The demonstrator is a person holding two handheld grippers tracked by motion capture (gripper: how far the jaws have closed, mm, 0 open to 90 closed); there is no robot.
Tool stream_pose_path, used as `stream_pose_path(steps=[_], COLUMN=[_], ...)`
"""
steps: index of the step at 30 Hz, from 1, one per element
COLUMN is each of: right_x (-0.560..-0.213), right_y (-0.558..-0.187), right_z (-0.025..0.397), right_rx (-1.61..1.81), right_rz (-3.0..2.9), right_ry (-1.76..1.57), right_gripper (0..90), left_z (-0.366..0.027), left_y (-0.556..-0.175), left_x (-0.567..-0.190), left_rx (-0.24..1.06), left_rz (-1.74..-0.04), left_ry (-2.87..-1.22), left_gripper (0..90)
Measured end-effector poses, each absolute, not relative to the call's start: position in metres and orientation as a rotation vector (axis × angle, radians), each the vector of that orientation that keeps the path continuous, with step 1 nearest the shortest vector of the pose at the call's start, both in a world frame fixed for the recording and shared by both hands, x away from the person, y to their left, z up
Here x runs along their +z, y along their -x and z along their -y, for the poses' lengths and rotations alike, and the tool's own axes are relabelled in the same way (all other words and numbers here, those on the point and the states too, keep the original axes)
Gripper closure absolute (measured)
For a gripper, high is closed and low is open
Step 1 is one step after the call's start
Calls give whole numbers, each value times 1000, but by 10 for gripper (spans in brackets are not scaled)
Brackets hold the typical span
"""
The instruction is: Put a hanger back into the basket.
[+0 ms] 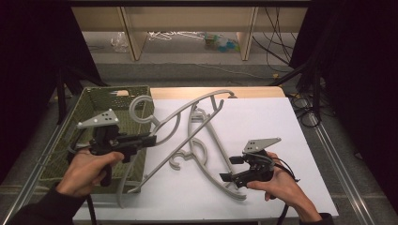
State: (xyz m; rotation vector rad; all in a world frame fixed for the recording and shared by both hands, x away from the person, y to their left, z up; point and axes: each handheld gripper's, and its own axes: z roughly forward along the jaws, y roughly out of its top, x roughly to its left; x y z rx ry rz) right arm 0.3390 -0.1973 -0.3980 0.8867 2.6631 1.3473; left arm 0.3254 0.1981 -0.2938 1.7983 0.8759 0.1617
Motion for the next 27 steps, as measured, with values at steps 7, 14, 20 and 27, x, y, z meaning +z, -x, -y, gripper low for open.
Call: stream_pose_path(steps=[7,14,20,27], right_x=[-401,-405,-407,-408], right_y=[-340,-341,-341,-341], right_z=[201,202,199,200], right_rx=[1349,1332,1322,1325], right_rz=[-2663,-2671,-2679,-2690], right_ry=[-922,-935,-926,-934], right_gripper=[273,273,273,273], left_z=[-236,-283,-316,-344], left_y=[-334,-345,-358,-374], left_x=[-264,-259,-265,-276], left_rx=[266,370,442,537], left_rz=[-935,-1043,-1125,-1144], left_ry=[-1768,-1742,-1733,-1797], left_gripper=[790,790,790,789])
